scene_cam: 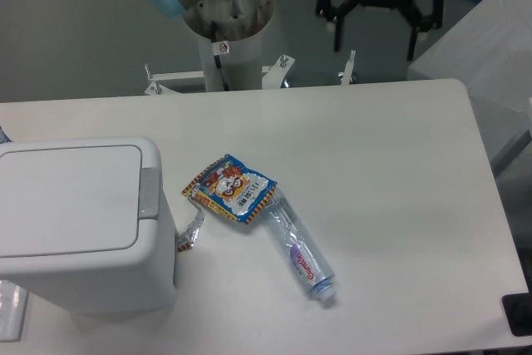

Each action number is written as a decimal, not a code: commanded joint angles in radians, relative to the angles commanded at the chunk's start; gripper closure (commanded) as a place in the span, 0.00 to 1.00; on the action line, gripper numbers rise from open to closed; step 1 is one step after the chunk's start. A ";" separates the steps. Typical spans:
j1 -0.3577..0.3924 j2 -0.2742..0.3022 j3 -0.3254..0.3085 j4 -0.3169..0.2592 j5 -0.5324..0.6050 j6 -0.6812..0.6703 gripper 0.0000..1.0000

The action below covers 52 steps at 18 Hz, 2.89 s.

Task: Open the trash can
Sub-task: 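Lower the open gripper toward the white trash can lid, then position the gripper fingers against the lid's edge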

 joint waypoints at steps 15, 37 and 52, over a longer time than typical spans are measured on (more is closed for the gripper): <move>-0.242 -0.090 -0.023 0.190 0.012 -0.450 0.00; -0.401 -0.166 -0.106 0.298 0.011 -0.763 0.00; -0.404 -0.184 -0.106 0.298 0.012 -0.763 0.00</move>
